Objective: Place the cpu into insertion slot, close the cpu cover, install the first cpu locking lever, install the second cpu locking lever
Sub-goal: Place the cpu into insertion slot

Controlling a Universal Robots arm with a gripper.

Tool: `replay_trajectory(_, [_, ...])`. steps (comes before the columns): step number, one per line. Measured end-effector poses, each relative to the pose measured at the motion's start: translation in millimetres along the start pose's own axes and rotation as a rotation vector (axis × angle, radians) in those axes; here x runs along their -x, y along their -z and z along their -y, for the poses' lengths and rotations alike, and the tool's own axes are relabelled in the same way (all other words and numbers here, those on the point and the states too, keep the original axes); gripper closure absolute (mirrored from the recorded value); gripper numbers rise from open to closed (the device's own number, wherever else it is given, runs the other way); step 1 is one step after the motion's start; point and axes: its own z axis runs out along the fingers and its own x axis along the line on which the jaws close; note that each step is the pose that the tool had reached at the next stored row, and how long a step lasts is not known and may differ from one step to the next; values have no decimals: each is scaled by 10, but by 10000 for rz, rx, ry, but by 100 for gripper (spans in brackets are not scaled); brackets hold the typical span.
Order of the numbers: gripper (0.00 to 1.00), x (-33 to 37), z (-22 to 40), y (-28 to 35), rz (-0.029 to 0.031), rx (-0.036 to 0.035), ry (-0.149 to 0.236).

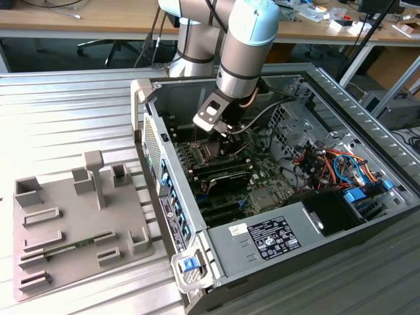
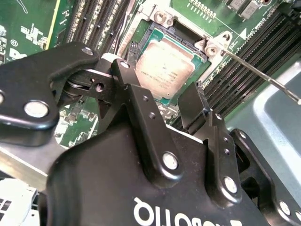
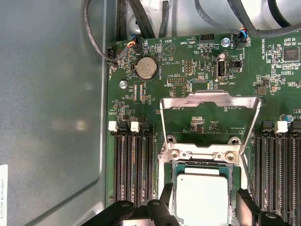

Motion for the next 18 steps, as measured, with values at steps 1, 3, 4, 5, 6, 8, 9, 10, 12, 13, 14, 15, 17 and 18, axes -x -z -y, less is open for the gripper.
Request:
replay_trajectory(1, [38,0,-1,16,-3,2,0])
replay_trajectory(3, [38,0,-1,45,-5,1,-1])
replay_trajectory(4, [38,0,-1,63,-9,2,0])
replay_trajectory(5, [38,0,-2,82,-14,2,-1])
replay_trajectory(6, [38,0,-2,100,-17,2,-1])
replay_trajectory(8, [38,-2,-4,127,-21,3,2])
replay_trajectory(9, [39,-2,-4,127,-25,3,1])
replay_trajectory(10, [45,-2,-4,128,-27,2,0])
replay_trajectory(12, [58,-1,-18,128,-42,-30,-1])
replay_trajectory(13, [64,-1,-37,126,-56,-71,0])
replay_trajectory(14, [70,-1,-49,124,-58,-102,0])
replay_trajectory(15, [70,-1,-62,120,-61,-137,-1])
replay_trajectory(17, [88,0,-113,92,-76,-289,2])
replay_trajectory(18, [89,0,-113,62,-80,-336,1])
